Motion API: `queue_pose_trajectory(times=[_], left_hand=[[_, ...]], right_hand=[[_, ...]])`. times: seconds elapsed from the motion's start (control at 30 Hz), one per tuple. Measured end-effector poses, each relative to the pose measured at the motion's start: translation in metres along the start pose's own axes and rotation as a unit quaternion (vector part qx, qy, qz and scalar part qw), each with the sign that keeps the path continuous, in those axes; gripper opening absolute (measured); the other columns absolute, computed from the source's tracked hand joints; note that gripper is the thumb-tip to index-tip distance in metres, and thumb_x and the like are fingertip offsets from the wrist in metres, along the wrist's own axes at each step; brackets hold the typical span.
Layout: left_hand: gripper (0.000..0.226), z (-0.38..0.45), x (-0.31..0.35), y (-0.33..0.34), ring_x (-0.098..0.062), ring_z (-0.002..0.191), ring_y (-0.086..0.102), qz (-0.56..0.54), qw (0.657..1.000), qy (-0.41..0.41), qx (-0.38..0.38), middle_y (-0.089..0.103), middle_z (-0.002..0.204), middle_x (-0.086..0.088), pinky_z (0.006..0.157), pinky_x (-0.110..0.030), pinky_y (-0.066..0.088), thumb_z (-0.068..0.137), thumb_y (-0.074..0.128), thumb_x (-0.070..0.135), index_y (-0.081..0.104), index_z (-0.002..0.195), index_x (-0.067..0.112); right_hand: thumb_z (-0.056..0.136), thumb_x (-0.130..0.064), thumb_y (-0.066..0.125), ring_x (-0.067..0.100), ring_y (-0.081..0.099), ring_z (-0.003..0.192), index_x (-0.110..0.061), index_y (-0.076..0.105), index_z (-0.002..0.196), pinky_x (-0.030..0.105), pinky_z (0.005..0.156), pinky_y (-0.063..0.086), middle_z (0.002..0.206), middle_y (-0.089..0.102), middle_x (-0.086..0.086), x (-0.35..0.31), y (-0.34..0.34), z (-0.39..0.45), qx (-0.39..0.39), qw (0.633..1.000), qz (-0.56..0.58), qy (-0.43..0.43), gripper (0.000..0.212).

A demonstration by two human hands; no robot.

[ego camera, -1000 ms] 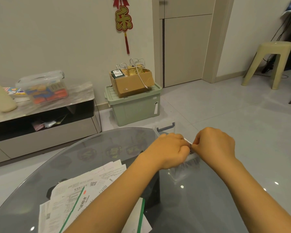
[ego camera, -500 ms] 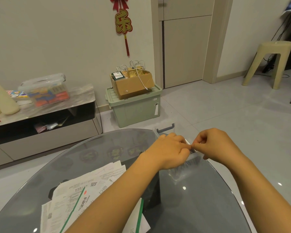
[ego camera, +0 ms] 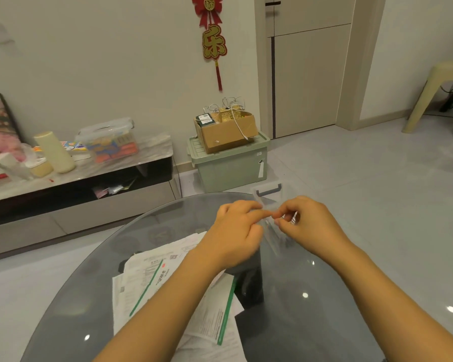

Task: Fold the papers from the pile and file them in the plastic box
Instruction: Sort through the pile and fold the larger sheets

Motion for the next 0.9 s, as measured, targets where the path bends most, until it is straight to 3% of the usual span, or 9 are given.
queue_pose_trajectory(times=[0.13, 0.27, 0.37, 0.6, 0.73, 0.9], left_hand=[[0.061, -0.055, -0.015, -0.002, -0.004, 0.129, 0.029, -0.008, 0.999, -0.052, -0.006, 0.043, 0.138, 0.009, 0.107, -0.02, 0.009, 0.082, 0.018, 0.029, 0.048, 0.135, 0.031], [0.057, -0.112, -0.035, 0.009, -0.009, 0.133, 0.025, -0.004, 0.99, -0.137, -0.041, 0.035, 0.143, 0.014, 0.115, -0.032, 0.015, 0.086, 0.016, 0.036, 0.04, 0.138, 0.037], [0.046, -0.147, -0.05, 0.02, -0.014, 0.138, 0.02, 0.008, 0.977, -0.199, -0.082, 0.026, 0.15, 0.013, 0.116, -0.039, 0.019, 0.097, 0.028, 0.04, 0.029, 0.143, 0.038], [0.08, -0.185, -0.081, 0.046, -0.02, 0.146, -0.012, 0.064, 0.948, -0.267, -0.162, -0.014, 0.158, 0.003, 0.12, -0.041, 0.0, 0.091, 0.039, 0.06, -0.006, 0.15, 0.031], [0.079, -0.187, -0.086, 0.051, -0.017, 0.146, -0.001, 0.083, 0.952, -0.249, -0.158, -0.003, 0.159, 0.005, 0.12, -0.039, 0.006, 0.091, 0.041, 0.06, -0.001, 0.151, 0.029], [0.063, -0.178, -0.078, 0.037, -0.009, 0.136, 0.029, 0.082, 0.971, -0.203, -0.093, 0.029, 0.15, 0.013, 0.114, -0.03, 0.024, 0.093, 0.045, 0.05, 0.02, 0.148, 0.031]], right_hand=[[0.084, -0.023, 0.063, 0.004, 0.05, 0.07, -0.029, 0.067, 0.083, 0.026, 0.071, 0.047, 0.077, 0.053, -0.013, -0.035, 0.025, -0.022, -0.046, 0.997, 0.0, -0.063, 0.008], [0.084, -0.022, 0.063, 0.0, 0.05, 0.069, -0.025, 0.069, 0.088, 0.025, 0.074, 0.047, 0.08, 0.05, -0.014, -0.055, 0.06, -0.049, -0.105, 0.989, -0.007, -0.108, 0.008], [0.084, -0.024, 0.062, 0.0, 0.048, 0.071, -0.027, 0.069, 0.092, 0.024, 0.075, 0.047, 0.082, 0.049, -0.016, -0.061, 0.087, -0.066, -0.15, 0.979, -0.033, -0.132, 0.011], [0.086, -0.032, 0.061, 0.004, 0.052, 0.089, -0.029, 0.064, 0.111, 0.022, 0.079, 0.046, 0.103, 0.054, -0.013, -0.067, 0.121, -0.082, -0.209, 0.962, -0.074, -0.158, 0.025], [0.084, -0.042, 0.062, 0.004, 0.042, 0.113, -0.035, 0.056, 0.124, 0.021, 0.092, 0.04, 0.122, 0.051, -0.017, -0.067, 0.137, -0.084, -0.226, 0.952, -0.103, -0.18, 0.041], [0.084, -0.045, 0.062, 0.005, 0.033, 0.117, -0.037, 0.048, 0.132, 0.021, 0.096, 0.035, 0.129, 0.044, -0.017, -0.065, 0.145, -0.081, -0.22, 0.95, -0.118, -0.188, 0.051]])
Point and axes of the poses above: each hand's wrist, its own z-axis towards the middle knuckle, its own y-axis out of the palm, x = y × z, the point moved 10 cm from there along z, towards the middle knuckle
